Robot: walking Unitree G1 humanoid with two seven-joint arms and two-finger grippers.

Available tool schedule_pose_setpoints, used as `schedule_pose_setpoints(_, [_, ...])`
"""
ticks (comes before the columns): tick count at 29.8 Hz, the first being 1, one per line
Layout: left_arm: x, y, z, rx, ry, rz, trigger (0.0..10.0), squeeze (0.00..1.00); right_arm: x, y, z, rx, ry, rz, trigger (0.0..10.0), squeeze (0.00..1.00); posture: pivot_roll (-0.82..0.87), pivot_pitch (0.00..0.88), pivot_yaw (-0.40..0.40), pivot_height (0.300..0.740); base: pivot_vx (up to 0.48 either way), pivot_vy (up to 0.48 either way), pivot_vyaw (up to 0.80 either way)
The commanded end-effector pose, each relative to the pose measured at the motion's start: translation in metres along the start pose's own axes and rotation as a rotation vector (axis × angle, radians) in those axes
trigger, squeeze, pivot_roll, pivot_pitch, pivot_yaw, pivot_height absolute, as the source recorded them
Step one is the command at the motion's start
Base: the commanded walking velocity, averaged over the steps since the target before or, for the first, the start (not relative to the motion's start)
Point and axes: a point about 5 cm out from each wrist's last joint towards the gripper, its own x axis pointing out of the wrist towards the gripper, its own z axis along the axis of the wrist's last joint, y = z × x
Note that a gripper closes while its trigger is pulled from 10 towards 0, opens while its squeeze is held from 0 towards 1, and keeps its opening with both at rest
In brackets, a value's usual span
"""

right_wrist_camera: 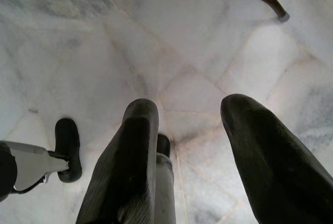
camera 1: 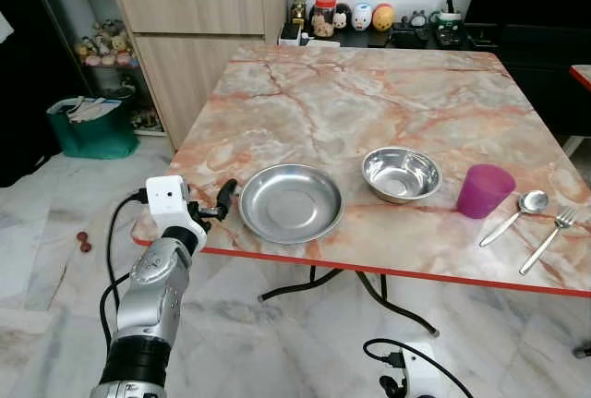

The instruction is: Setting the table

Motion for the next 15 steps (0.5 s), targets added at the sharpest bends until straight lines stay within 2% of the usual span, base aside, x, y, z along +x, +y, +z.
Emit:
schedule_pose_setpoints(1, [-0.0039,0.0078,0.001,0.082,-0.02,0.032,10.0,0.0,-0.0002,-0.0006,0.0002,0.007,-0.009,-0.003,10.0,0.0,-0.04,0.0,0.008,0.732,0.0,0.0,0.0])
schedule_pose_setpoints(3, [-0.0075,0.011,0.0043,0.165,-0.053,0.041,10.0,0.0,-0.0003,-0.001,0.0006,0.013,-0.015,-0.007,10.0,0.0,-0.04,0.0,0.007,0.732,0.0,0.0,0.0])
schedule_pose_setpoints(6, [-0.0094,0.011,0.004,0.2,-0.065,0.037,10.0,0.0,-0.0003,-0.0012,0.0012,0.016,-0.019,-0.008,10.0,0.0,-0.04,0.0,0.006,0.732,0.0,0.0,0.0])
schedule_pose_setpoints(12, [-0.0105,0.01,0.0019,0.207,-0.075,0.039,10.0,0.0,0.0,-0.0012,0.0028,0.012,-0.022,-0.007,10.0,0.0,-0.04,0.0,0.004,0.732,0.0,0.0,0.0])
schedule_pose_setpoints(15, [-0.0103,0.0098,0.002,0.208,-0.082,0.044,10.0,0.0,0.0003,-0.001,0.0045,0.014,-0.027,-0.004,10.0,0.0,-0.04,0.0,0.0,0.732,0.0,-0.332,0.0])
